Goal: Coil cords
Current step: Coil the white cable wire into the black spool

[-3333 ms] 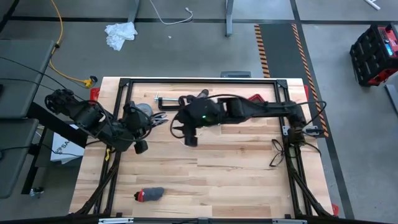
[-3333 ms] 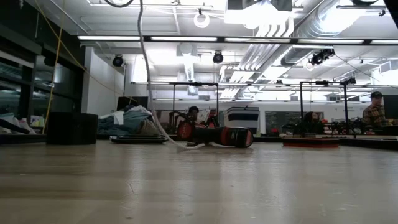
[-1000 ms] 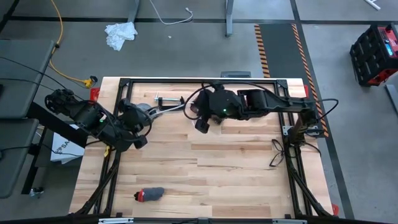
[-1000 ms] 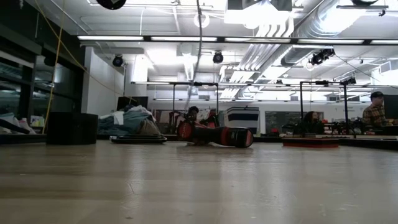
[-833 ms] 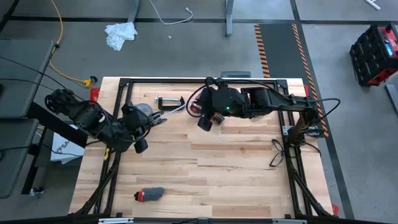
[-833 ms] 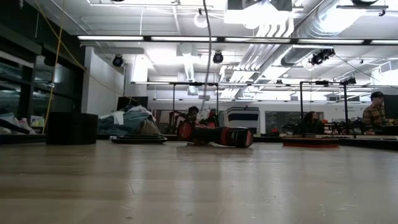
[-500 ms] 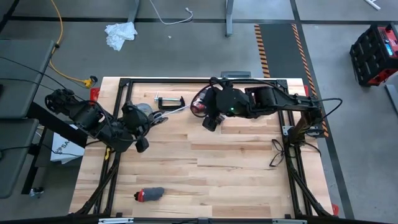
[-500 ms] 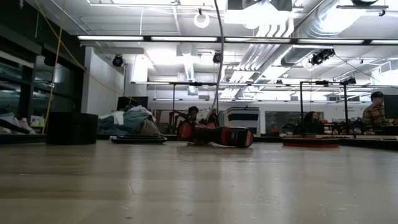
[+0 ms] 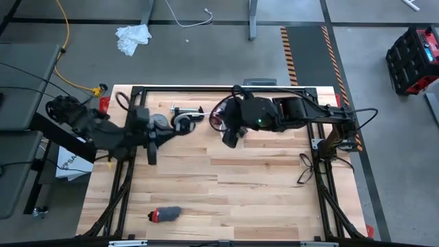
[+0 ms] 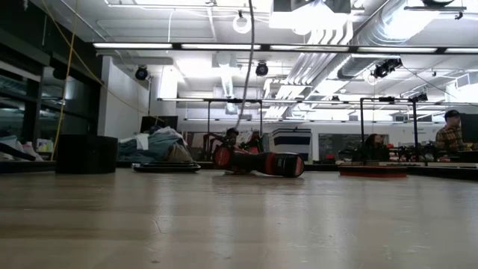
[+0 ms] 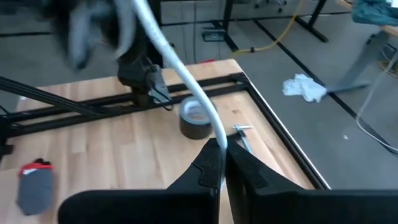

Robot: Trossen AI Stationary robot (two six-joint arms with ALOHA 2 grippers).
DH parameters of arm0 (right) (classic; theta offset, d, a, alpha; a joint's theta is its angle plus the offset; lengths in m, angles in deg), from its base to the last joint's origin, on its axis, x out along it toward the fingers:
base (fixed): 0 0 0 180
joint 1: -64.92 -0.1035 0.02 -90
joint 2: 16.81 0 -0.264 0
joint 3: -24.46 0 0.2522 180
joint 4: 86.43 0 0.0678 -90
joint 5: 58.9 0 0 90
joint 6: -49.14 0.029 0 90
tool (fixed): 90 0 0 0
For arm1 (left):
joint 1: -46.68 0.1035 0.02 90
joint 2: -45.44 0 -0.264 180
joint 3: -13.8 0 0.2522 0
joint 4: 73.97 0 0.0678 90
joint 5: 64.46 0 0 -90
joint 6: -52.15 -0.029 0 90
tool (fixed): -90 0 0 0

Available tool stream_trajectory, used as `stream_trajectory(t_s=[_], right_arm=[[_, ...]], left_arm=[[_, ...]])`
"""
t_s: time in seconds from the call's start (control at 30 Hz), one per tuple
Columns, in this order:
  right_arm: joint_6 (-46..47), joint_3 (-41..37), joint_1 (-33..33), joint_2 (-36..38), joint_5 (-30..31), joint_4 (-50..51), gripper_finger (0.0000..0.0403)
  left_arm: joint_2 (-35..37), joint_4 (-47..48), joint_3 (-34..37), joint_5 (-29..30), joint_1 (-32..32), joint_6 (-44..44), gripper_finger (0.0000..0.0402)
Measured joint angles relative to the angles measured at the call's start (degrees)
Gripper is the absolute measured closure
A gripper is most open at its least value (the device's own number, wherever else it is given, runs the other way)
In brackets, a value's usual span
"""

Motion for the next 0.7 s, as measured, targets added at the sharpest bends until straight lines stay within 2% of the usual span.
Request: stream_trajectory(t_s=[0.2, 0.43, 0.7], right_arm=[[0.06, 0.0, -2.46, -0.06, 1.5, -0.51, 0.0403], [0.43, 0.0, -4.08, -0.08, 4.17, -1.13, 0.0403], [-2.71, 0.02, -4.91, -0.86, 1.36, -9.68, 0.0403]], left_arm=[[3.15, -1.11, 0.0, 4.31, 0.0, 0.13, 0.0401], [4.72, -14.53, 0.04, 4.41, 0.02, -2.51, 0.0401], [4.37, -26.26, 0.04, 4.63, 0.75, -2.37, 0.0401]])
